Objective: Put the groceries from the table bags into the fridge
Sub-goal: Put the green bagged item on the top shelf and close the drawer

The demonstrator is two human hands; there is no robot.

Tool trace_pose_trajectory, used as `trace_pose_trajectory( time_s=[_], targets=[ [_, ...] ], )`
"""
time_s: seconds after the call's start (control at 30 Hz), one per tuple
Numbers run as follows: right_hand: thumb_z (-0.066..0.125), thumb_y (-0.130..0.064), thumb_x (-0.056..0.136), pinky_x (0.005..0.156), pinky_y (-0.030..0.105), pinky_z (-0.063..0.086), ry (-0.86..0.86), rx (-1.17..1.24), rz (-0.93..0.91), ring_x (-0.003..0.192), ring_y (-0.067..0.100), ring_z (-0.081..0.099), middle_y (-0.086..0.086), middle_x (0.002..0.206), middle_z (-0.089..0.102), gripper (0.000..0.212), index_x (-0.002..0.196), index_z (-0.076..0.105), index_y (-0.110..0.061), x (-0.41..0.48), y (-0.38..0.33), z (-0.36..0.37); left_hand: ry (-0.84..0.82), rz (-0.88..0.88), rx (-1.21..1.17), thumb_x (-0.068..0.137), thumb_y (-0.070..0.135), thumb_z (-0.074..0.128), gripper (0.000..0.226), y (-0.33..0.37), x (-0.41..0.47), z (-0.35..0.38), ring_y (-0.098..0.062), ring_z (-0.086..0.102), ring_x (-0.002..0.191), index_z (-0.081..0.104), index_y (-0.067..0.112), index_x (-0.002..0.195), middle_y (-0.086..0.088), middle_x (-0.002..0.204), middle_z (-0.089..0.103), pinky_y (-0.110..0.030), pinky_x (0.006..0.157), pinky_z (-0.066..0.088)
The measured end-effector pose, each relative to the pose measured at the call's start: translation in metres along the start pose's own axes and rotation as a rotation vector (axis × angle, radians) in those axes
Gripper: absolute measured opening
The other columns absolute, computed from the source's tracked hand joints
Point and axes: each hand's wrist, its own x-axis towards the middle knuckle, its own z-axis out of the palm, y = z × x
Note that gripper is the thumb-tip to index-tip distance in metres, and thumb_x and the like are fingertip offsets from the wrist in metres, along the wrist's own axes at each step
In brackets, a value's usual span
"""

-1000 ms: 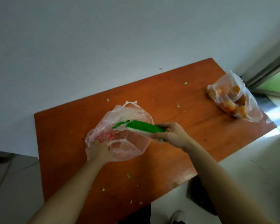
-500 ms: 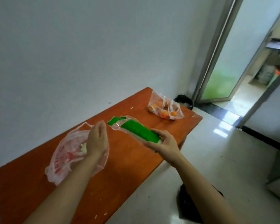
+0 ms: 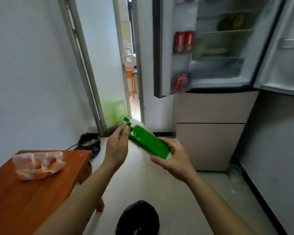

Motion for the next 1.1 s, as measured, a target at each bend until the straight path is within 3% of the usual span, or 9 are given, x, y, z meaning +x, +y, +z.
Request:
trace_pose_trajectory(
  time_s=[0.13,0.23,0.33,0.4,0.47,0.57,0.67,0.87,1.1],
  targets=[
    [0.091,-0.033,0.069,0.089,0.002,0.039,0.163,-0.149,-0.041,0.106,-0.014,0.05,-0.002,0.118,0.05,0.075,0.135,0.06,-0.019,0.037,0.034,-0.107,-0.118,0.102,-0.117,0.101,0.023,0.055,0.016,0.027,0.056,0.116,-0.007,0.066,0.092,0.067,0.032,0.105,0.008,0.099,0.072,-0.023,0.081,0.052],
    [0.086,-0.045,0.067,0.096,0.011,0.044,0.244,-0.256,-0.08,0.108,-0.003,0.053,-0.003,0.118,0.05,0.077,0.136,0.06,-0.02,0.083,0.055,-0.17,-0.151,0.157,-0.17,0.103,0.019,0.05,0.018,0.036,0.11,0.189,-0.008,0.063,0.082,0.067,0.018,0.109,0.0,0.093,0.07,-0.028,0.072,0.054],
    [0.081,-0.054,0.065,0.097,0.013,0.044,0.286,-0.369,-0.129,0.109,0.001,0.052,-0.004,0.12,0.049,0.082,0.137,0.058,-0.023,0.144,0.074,-0.225,-0.186,0.218,-0.228,0.104,0.019,0.048,0.02,0.051,0.175,0.247,-0.006,0.065,0.082,0.066,0.027,0.104,0.005,0.091,0.07,-0.027,0.071,0.056],
    [0.086,-0.048,0.069,0.097,0.018,0.047,0.281,-0.418,-0.14,0.11,0.002,0.05,-0.005,0.122,0.046,0.082,0.141,0.055,-0.024,0.189,0.08,-0.258,-0.205,0.262,-0.237,0.101,0.03,0.048,0.021,0.061,0.226,0.279,-0.013,0.067,0.091,0.068,0.03,0.108,0.003,0.097,0.072,-0.037,0.08,0.057],
    [0.085,-0.047,0.074,0.098,0.014,0.043,0.262,-0.502,-0.157,0.111,0.003,0.048,-0.007,0.123,0.042,0.083,0.146,0.05,-0.023,0.23,0.085,-0.288,-0.204,0.303,-0.25,0.097,0.041,0.048,0.03,0.07,0.273,0.307,-0.021,0.068,0.095,0.071,0.027,0.111,0.002,0.099,0.074,-0.052,0.084,0.056],
    [0.08,-0.046,0.081,0.102,0.005,0.033,0.267,-0.618,-0.201,0.114,0.001,0.043,-0.006,0.126,0.04,0.083,0.15,0.044,-0.019,0.286,0.096,-0.333,-0.186,0.363,-0.246,0.096,0.04,0.048,0.033,0.089,0.333,0.352,-0.018,0.068,0.09,0.071,0.022,0.112,0.005,0.096,0.073,-0.053,0.082,0.055],
    [0.075,-0.047,0.084,0.103,0.02,0.041,0.335,-0.699,-0.258,0.117,0.006,0.046,-0.005,0.129,0.041,0.079,0.151,0.042,-0.022,0.33,0.111,-0.378,-0.214,0.403,-0.273,0.098,0.031,0.049,0.027,0.108,0.376,0.401,-0.013,0.068,0.093,0.069,0.026,0.114,0.007,0.102,0.073,-0.048,0.084,0.056],
    [0.071,-0.039,0.088,0.108,0.039,0.045,0.466,-0.842,-0.396,0.126,0.019,0.044,0.002,0.138,0.039,0.072,0.15,0.041,-0.019,0.433,0.167,-0.474,-0.177,0.531,-0.191,0.103,0.021,0.048,0.03,0.125,0.465,0.511,-0.01,0.065,0.107,0.066,0.014,0.126,0.003,0.113,0.071,-0.033,0.094,0.053],
    [0.064,-0.034,0.093,0.105,0.05,0.044,0.456,-1.034,-0.541,0.126,0.032,0.045,0.007,0.148,0.044,0.067,0.153,0.037,-0.021,0.572,0.216,-0.589,-0.025,0.555,-0.064,0.101,0.013,0.051,0.02,0.144,0.578,0.621,-0.009,0.063,0.085,0.068,0.021,0.107,0.001,0.095,0.071,-0.028,0.074,0.049]
  ],
)
